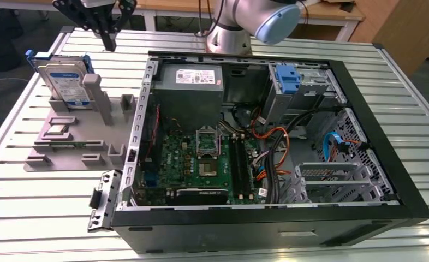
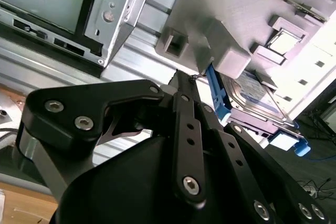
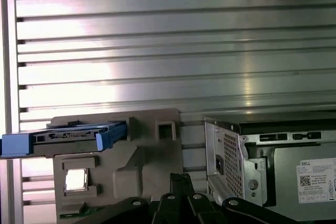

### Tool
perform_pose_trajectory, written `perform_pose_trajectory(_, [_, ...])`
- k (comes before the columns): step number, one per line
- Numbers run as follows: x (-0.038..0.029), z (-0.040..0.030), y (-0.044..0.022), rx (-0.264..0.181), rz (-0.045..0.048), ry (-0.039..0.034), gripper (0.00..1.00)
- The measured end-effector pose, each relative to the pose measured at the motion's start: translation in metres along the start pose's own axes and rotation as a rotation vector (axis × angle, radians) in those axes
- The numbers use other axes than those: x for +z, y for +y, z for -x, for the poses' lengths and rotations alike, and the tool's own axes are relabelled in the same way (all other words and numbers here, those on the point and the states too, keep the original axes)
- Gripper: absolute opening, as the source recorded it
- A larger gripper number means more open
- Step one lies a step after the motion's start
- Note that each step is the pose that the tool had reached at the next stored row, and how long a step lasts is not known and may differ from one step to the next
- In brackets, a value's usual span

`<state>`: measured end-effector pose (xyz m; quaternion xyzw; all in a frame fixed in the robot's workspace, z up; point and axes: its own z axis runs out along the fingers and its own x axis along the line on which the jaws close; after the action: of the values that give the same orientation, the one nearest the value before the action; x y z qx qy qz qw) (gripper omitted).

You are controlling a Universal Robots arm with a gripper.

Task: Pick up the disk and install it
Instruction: 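Reach for the disk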

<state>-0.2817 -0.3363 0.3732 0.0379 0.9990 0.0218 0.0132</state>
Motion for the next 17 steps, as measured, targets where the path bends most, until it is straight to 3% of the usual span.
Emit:
perform_pose_trajectory(6, [0.0019, -0.014, 0.0062, 0.0, -0.0001, 0.0001, 0.11])
perform_pose_trajectory(14, [0.0052, -0.0397, 0.0085, 0.0, -0.0002, 0.0003, 0.11])
perform_pose_trajectory(17, [0.0058, -0.0427, 0.0082, 0.0, 0.0, 0.0, 0.11])
